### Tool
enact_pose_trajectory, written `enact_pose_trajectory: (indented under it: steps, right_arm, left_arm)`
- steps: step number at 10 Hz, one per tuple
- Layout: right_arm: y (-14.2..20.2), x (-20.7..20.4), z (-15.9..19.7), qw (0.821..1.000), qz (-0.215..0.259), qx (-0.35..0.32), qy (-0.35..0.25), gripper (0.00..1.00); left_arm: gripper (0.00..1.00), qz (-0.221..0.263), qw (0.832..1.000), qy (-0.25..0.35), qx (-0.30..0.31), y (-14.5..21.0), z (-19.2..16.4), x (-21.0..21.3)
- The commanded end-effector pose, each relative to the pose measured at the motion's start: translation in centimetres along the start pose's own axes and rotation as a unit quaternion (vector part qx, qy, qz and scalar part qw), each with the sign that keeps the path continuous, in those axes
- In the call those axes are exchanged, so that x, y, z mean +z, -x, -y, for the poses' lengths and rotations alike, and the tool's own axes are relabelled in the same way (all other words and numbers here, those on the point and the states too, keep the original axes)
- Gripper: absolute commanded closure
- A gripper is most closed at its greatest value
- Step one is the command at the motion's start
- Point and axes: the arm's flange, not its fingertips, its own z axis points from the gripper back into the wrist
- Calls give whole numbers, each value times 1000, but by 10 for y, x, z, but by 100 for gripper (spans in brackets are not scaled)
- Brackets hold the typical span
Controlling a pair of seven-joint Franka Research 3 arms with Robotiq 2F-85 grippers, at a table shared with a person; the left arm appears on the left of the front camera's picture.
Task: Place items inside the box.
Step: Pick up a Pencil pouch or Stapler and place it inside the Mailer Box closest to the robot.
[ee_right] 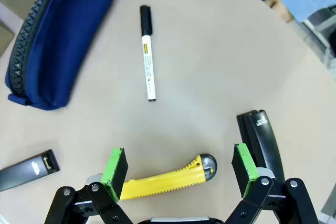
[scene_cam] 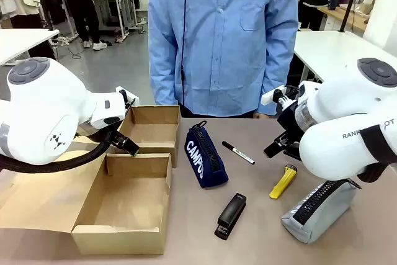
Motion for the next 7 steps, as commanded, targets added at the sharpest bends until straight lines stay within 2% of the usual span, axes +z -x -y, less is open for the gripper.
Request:
enact_pose_trajectory:
  steps: [1,7]
  right_arm:
    - [0,0,0,1000,0,0,0,0]
    - [0,0,0,1000,0,0,0,0]
  left_arm:
    - [0,0,1000,0,0,0,0,0]
    - [0,0,1000,0,0,0,0,0]
